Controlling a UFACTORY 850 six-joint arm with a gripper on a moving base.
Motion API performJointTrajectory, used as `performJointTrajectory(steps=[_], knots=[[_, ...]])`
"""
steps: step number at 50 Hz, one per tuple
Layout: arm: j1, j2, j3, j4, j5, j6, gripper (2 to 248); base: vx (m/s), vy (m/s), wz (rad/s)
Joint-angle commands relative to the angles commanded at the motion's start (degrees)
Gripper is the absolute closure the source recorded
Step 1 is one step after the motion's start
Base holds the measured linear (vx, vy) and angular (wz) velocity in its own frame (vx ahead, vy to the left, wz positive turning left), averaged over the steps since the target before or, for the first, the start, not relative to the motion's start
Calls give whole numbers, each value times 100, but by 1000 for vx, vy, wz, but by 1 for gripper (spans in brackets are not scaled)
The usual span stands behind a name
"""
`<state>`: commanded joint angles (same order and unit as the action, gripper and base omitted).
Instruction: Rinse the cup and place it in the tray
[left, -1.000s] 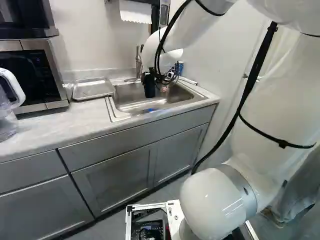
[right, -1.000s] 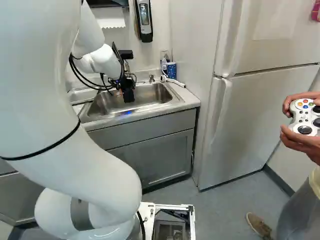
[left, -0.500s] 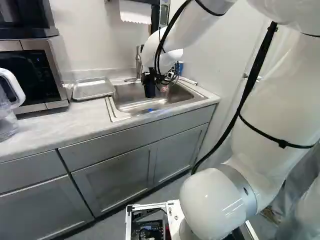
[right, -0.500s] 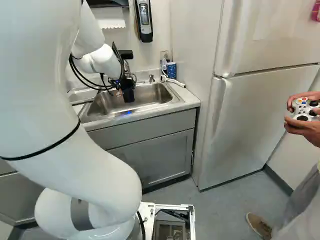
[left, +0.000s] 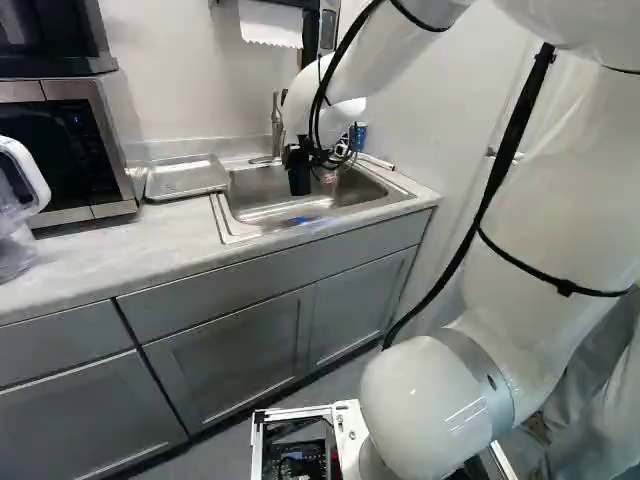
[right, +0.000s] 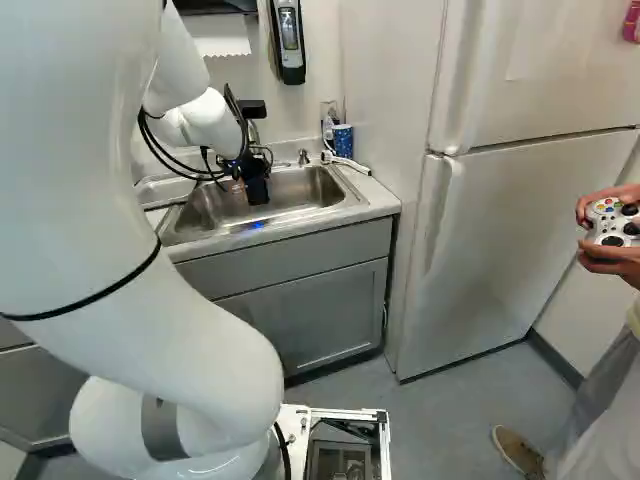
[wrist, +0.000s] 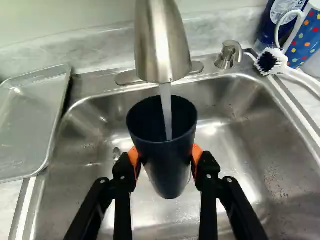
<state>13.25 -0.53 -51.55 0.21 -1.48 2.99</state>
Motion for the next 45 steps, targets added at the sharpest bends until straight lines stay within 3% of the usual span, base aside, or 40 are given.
performJointTrajectory(steps=[45], knots=[[0,0,0,0,0,0,129,0,0,0]])
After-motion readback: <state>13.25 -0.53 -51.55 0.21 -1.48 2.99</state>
